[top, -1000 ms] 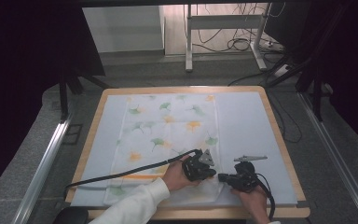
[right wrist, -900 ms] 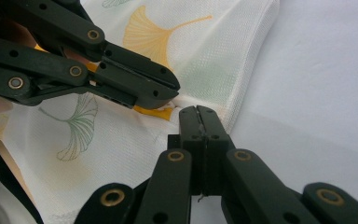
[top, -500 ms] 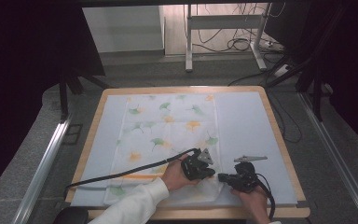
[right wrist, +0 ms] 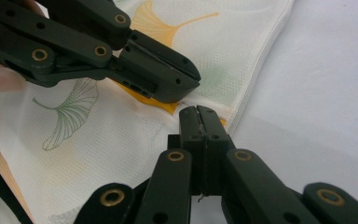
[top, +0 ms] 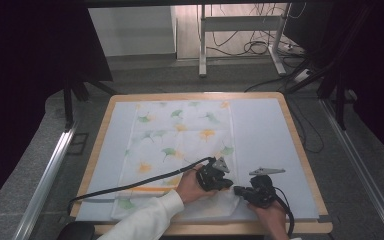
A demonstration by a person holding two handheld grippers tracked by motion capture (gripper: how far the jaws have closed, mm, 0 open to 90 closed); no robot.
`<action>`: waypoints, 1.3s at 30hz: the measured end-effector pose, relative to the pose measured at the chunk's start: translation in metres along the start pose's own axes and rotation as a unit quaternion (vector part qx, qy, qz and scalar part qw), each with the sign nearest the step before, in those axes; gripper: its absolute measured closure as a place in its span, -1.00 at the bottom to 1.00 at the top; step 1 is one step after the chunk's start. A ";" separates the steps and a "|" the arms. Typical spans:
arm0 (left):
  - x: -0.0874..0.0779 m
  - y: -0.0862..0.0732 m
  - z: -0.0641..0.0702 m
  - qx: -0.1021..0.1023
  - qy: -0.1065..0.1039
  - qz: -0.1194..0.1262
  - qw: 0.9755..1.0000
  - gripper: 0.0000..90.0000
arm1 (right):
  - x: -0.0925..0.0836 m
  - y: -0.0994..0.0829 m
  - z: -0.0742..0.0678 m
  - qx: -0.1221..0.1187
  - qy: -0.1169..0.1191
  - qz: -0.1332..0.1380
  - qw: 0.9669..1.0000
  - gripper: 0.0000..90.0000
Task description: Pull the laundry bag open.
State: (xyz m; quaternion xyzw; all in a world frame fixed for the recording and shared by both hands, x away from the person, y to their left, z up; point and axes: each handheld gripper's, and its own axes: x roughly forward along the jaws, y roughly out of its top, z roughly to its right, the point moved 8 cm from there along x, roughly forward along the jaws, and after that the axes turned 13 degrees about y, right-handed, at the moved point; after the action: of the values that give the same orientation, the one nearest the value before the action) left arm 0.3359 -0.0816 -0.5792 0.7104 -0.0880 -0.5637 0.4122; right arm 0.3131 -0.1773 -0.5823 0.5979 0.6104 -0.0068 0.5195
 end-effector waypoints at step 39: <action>-0.018 -0.017 -0.004 0.016 0.039 -0.035 0.998 1.00 | 0.000 0.000 0.002 0.022 0.018 0.008 1.000 1.00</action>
State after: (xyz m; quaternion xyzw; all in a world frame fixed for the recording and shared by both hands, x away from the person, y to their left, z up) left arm 0.3273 -0.0580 -0.5781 0.7411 -0.0557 -0.5480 0.3839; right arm 0.3147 -0.1784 -0.5836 0.6144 0.6145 -0.0054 0.4949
